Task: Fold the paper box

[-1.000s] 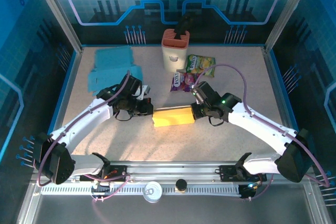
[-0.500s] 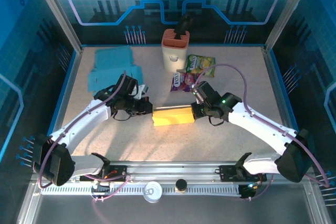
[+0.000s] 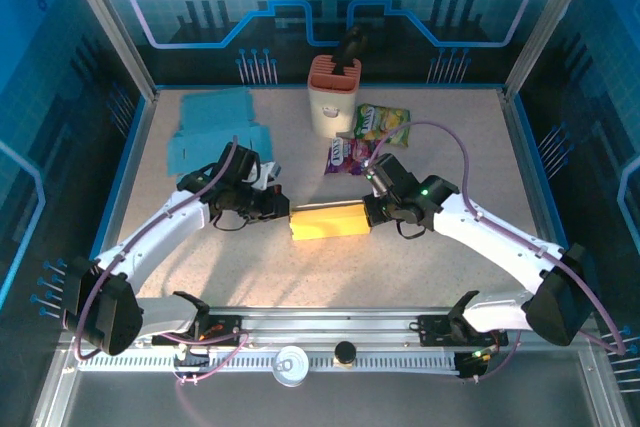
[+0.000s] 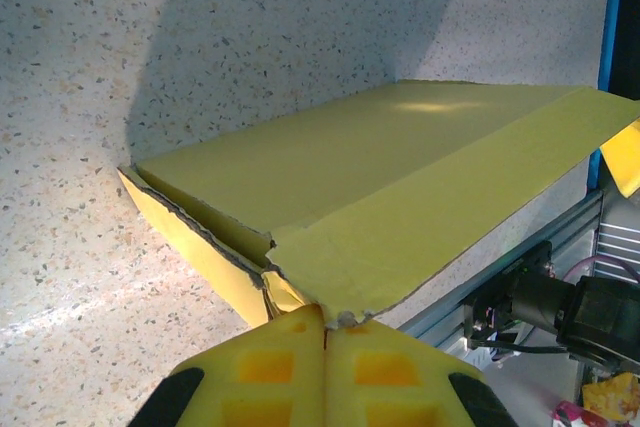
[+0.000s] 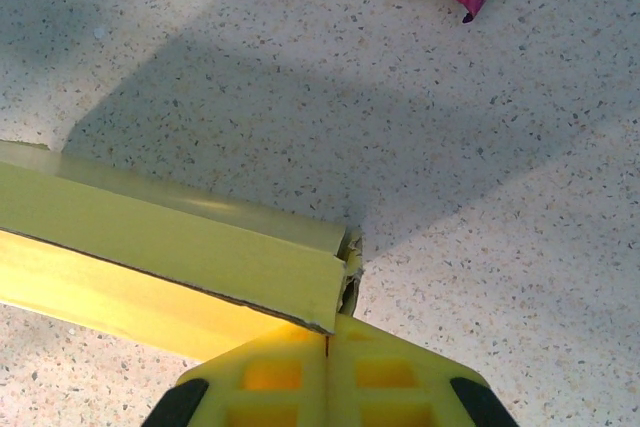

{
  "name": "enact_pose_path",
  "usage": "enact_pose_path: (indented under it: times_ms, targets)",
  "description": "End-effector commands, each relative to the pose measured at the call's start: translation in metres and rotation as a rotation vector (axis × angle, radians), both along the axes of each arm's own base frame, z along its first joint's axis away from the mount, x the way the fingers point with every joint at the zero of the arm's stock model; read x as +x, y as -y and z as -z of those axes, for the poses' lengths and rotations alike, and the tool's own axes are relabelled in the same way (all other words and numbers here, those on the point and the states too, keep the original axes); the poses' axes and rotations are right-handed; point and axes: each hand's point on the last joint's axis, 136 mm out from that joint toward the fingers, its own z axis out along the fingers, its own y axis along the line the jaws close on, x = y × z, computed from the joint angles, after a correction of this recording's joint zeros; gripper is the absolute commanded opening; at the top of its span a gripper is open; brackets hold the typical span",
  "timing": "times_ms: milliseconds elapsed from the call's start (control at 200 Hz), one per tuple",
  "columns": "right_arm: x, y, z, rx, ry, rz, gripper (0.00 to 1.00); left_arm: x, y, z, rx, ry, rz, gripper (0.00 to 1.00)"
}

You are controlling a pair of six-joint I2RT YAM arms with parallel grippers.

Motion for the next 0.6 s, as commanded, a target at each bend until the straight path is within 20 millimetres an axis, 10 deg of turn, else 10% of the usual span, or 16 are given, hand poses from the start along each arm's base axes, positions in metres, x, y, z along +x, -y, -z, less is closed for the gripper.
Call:
enact_pose_path:
  times_ms: [0, 595]
  targets:
    - [0.004, -0.022, -0.013, 0.082, 0.011, -0.059, 0.00, -0.008, 0.007, 0.000, -0.050, 0.008, 0.056, 0.00]
    - [0.008, -0.023, -0.015, 0.071, 0.019, -0.067, 0.00, -0.018, -0.005, 0.014, 0.020, 0.016, 0.070, 0.00]
